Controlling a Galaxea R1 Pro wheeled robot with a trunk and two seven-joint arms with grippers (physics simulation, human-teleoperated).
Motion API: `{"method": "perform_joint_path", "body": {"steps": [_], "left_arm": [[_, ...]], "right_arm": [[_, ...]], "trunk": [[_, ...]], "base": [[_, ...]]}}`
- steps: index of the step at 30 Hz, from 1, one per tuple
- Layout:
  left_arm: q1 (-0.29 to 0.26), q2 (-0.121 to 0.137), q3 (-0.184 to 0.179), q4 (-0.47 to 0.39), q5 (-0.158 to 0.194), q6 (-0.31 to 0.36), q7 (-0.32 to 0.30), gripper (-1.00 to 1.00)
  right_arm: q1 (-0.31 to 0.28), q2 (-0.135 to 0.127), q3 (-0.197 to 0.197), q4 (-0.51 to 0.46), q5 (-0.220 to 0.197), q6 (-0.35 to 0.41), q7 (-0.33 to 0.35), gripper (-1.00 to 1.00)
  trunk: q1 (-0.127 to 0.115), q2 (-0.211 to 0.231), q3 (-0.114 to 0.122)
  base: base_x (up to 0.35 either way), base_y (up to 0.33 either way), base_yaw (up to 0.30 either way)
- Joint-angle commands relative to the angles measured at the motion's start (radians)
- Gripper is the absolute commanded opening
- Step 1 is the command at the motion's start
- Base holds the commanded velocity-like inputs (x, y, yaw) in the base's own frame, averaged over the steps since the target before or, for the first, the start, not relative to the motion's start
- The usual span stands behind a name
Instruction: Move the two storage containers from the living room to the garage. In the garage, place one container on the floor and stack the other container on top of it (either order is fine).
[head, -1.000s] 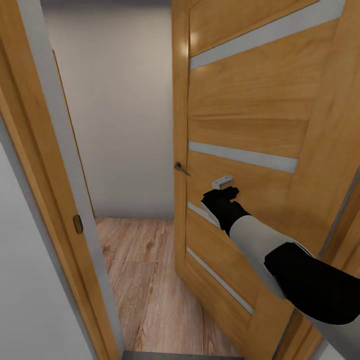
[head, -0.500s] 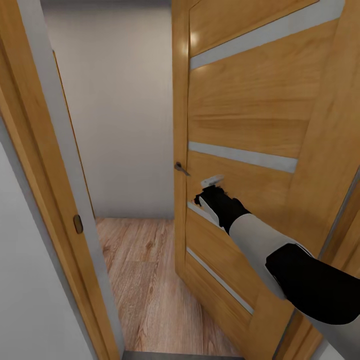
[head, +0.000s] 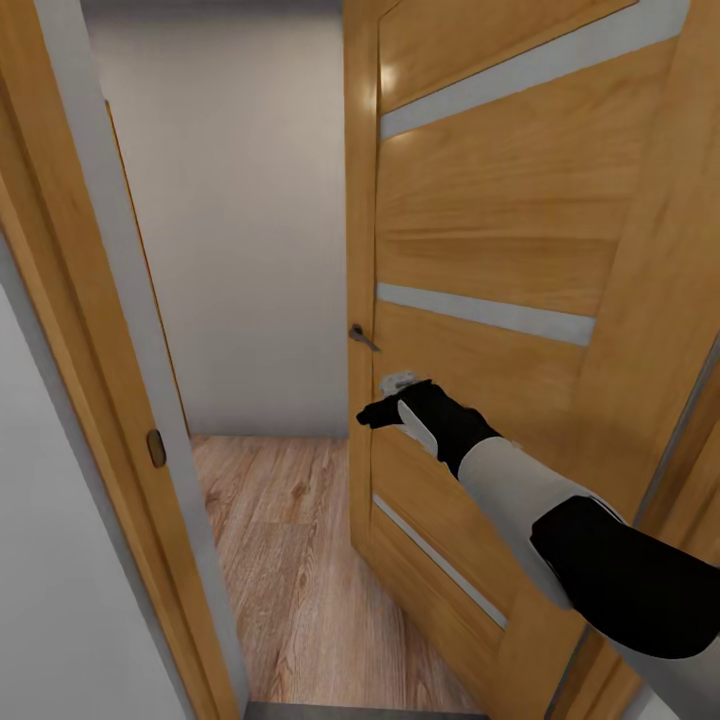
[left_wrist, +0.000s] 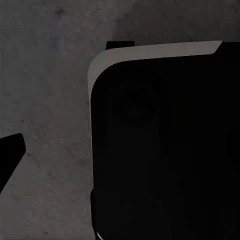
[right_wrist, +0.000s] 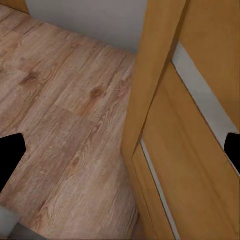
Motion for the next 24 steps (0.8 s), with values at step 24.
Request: {"method": "perform_joint_path", "body": {"steps": [24], "left_arm": [[0.000,0.002,-0.001,0.000,0.000,-0.003,0.000,1.00]], "right_arm": [[0.248,0.000,0.006,-0.001,-0.011,-0.084,0.066,1.00]], "trunk": [[0.000,-0.001,-0.001]], "base": [[0.000,0.000,0.000]]}}
